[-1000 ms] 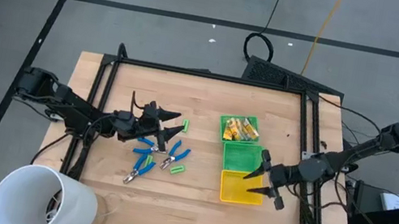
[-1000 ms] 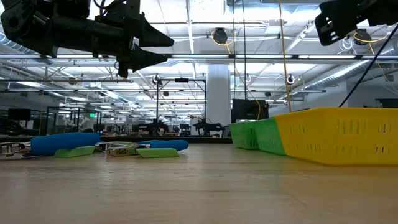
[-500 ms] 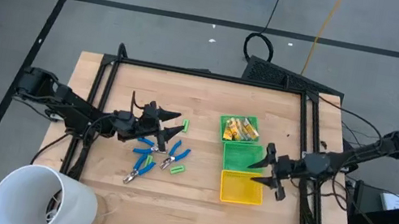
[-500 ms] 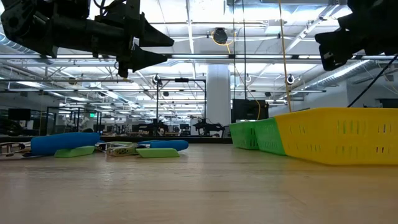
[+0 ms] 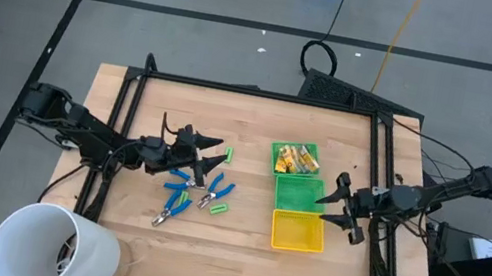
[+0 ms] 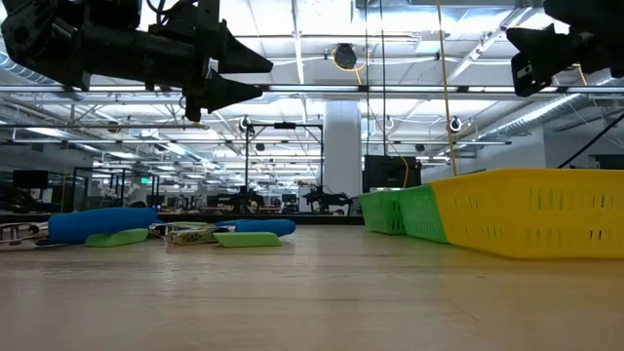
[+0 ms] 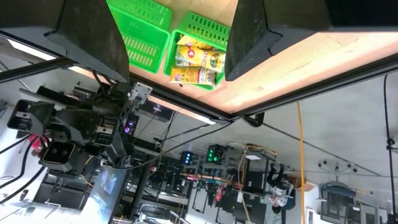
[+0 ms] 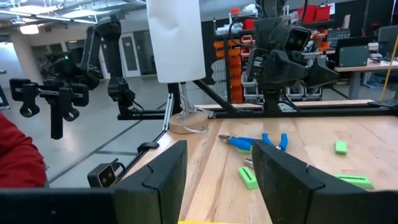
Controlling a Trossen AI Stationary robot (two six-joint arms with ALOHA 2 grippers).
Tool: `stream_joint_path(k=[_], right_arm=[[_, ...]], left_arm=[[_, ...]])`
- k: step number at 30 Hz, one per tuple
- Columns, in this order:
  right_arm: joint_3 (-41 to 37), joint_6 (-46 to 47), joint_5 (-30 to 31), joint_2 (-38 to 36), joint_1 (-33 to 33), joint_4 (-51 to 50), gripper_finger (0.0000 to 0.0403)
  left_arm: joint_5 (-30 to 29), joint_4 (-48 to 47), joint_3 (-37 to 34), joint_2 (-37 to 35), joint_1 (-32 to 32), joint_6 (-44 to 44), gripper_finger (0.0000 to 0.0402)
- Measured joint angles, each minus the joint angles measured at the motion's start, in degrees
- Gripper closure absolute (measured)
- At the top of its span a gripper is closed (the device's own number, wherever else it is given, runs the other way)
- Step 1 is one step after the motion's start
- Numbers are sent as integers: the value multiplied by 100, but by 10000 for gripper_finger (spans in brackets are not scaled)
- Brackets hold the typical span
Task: Pick & Place School Supplies
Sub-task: Put the top left green eraser into the bottom green bin
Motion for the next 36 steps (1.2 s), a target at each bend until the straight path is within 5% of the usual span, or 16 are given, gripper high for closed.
stream_joint_path(k=[36], right_arm=[[0, -468, 17, -2, 4, 199, 232]], left_arm=[[-34, 7, 0, -2, 2, 160, 133]])
